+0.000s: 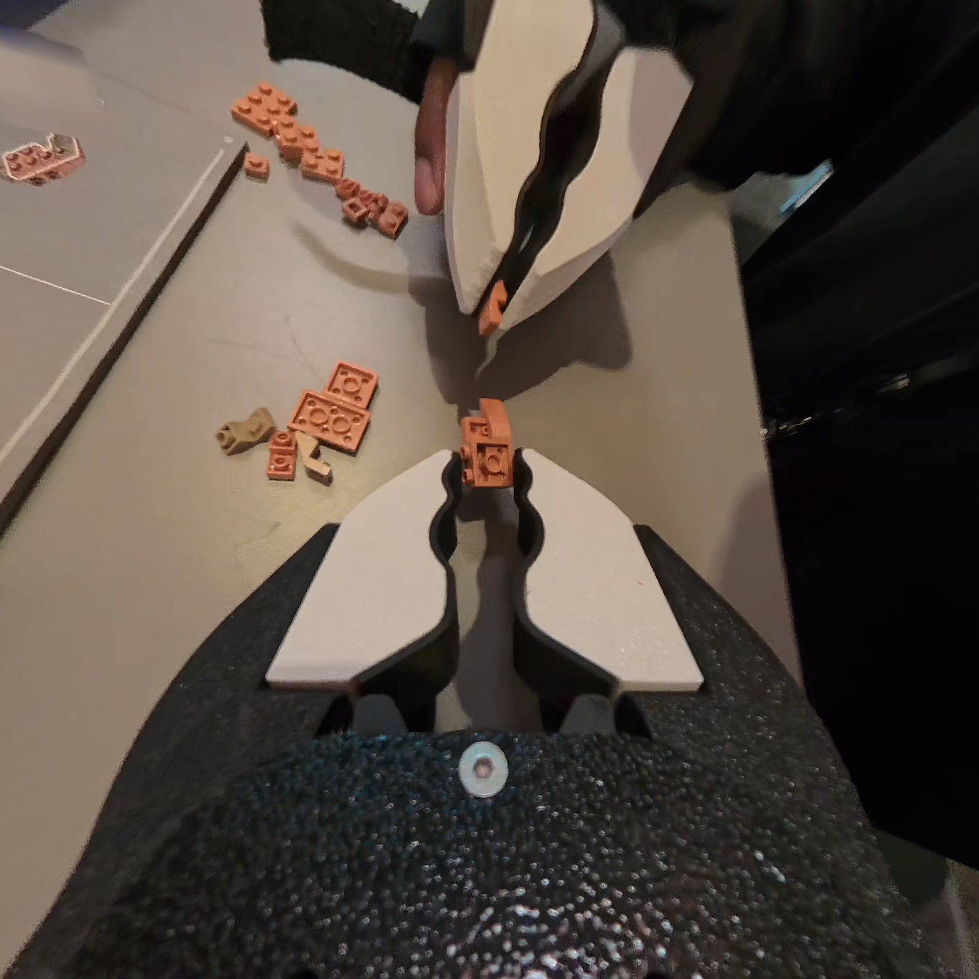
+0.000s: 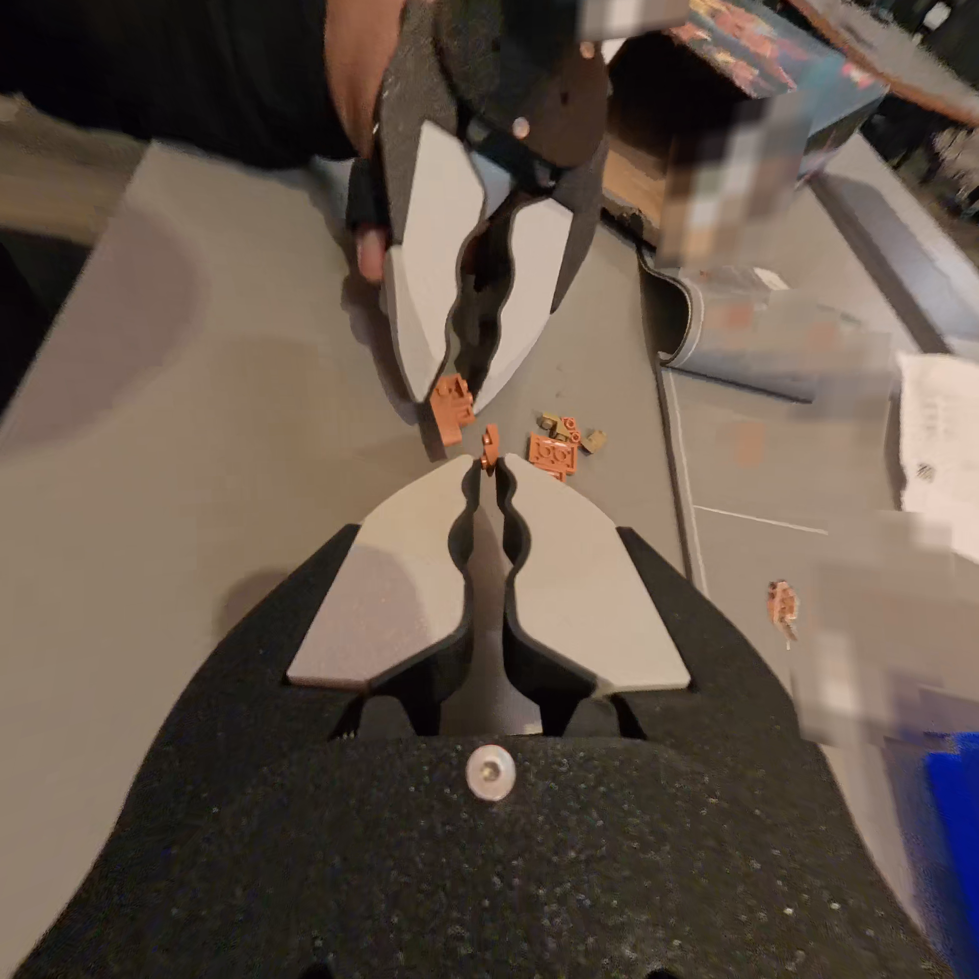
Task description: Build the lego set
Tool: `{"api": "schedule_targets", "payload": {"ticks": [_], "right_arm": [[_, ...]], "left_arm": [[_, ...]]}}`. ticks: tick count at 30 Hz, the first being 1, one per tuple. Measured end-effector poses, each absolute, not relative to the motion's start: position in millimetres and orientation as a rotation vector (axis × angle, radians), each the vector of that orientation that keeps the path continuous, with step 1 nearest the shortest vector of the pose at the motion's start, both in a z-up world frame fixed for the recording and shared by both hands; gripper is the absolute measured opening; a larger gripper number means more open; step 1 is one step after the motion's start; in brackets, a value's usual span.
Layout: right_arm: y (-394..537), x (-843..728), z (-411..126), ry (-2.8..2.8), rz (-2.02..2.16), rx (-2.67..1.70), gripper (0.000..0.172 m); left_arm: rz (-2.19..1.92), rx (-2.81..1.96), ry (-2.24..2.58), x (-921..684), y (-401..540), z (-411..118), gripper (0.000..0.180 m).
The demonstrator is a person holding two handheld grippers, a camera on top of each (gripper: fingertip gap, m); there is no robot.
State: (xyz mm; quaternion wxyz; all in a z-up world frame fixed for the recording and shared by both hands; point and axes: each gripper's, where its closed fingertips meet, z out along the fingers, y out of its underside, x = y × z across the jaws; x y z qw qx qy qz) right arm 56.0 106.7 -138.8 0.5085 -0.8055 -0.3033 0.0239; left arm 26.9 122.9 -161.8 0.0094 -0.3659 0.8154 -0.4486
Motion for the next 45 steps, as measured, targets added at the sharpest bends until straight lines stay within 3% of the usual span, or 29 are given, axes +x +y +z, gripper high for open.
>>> {"api": "schedule_targets", "payload": {"ticks": [14, 45], "right_arm": [[103.7, 28.5, -131.1, -1.188, -0.326, -1.565, 0.005], [101.9, 15.1, -130.8, -1.337, -0.564, -1.390, 0.006]], "left_arm": [[-1.906, -1.245, 2.584, 7.1, 100.1, -134.6, 0.018], [-1.934, -1.216, 2.644, -0.8, 93.1, -134.2, 0.018]]}}
